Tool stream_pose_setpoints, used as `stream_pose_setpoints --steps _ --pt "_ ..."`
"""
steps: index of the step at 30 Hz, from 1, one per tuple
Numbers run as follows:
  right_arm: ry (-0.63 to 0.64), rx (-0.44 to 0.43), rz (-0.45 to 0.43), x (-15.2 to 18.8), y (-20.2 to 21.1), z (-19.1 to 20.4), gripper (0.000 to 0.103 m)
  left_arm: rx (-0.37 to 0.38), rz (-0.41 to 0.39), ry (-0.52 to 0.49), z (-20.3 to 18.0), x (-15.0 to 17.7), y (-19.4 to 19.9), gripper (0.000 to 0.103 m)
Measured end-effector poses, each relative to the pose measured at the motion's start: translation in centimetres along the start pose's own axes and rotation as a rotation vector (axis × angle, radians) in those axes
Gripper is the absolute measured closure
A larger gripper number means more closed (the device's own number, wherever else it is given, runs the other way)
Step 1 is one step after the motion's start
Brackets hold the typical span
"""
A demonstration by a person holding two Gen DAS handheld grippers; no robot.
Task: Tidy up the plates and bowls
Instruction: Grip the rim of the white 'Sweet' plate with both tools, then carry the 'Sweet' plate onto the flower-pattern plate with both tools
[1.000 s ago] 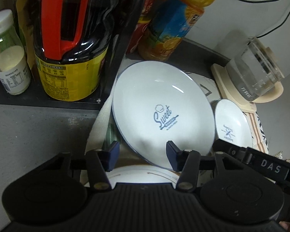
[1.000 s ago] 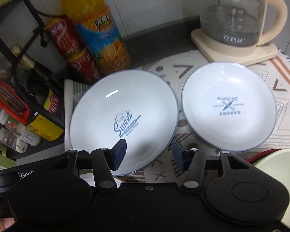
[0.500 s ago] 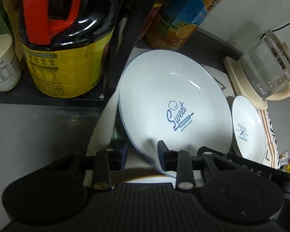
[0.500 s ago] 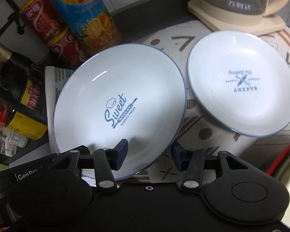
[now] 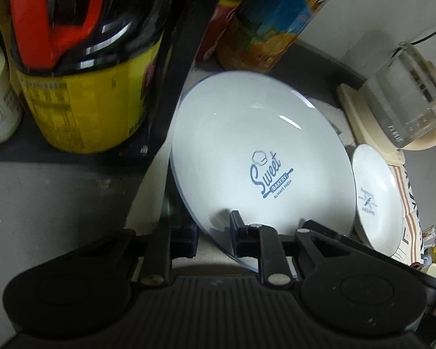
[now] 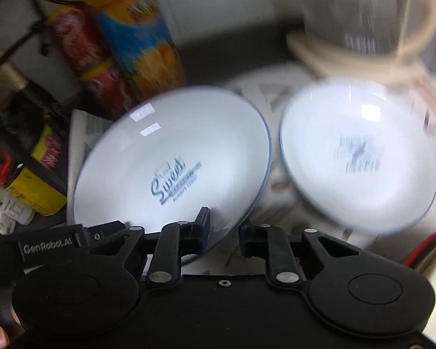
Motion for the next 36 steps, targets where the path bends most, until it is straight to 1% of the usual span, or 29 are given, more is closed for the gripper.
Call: stream_pose_setpoints --steps 2,4,9,14,19,24,28,32,36 --pt "-0.015 -0.001 -0.007 -0.3 0.6 -0.1 0.083 0.007 -0.021 -0.024 -0.5 -0.2 0.7 0.083" --pt "-0.026 -0.010 -0.014 -0.1 1.0 -0.4 0.083 0.011 -0.007 -0.013 -0.6 -0.4 1.0 0.082" --pt "-0.041 -0.009 -0.030 0.3 2.1 -1.0 0.083 0.011 -0.007 -0.035 -1.0 0.3 1.5 0.082" --pt "-0.036 -0.002 -0.064 0.6 3.8 -0.8 0.083 0.018 -0.008 -0.034 -1.0 0.9 2.5 0.082" --pt "-0.015 0.021 -0.090 1.0 5.2 -0.5 0.084 0.035 -0.025 -0.057 -1.4 1.2 3.7 0.082" --pt "-0.005 0.011 -0.114 1.7 6.6 -0.7 0.084 0.043 -0.039 -0.065 -1.8 1.7 4.9 0.082" --pt "0.015 -0.007 -0.120 2.5 7.7 -0.7 0.083 0.031 -0.057 -0.055 -1.7 2.9 6.4 0.082" --pt "0.049 -0.021 -0.123 3.3 8.7 -0.5 0.084 0.029 -0.074 -0.026 -1.4 4.4 7.5 0.082" --pt "0.066 -0.042 -0.129 4.6 9.8 -0.2 0.084 0.010 -0.086 0.003 -1.1 6.2 8.7 0.082"
Point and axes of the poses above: each gripper's, at about its wrist camera, not at the fingertips, and y roughly against the way its jaws point, z to its left, x to its underside, the point moved 1 cm from there along -y, roughly the way its jaws point, and after that the axes turned 12 degrees about y, right-handed, at the moved point
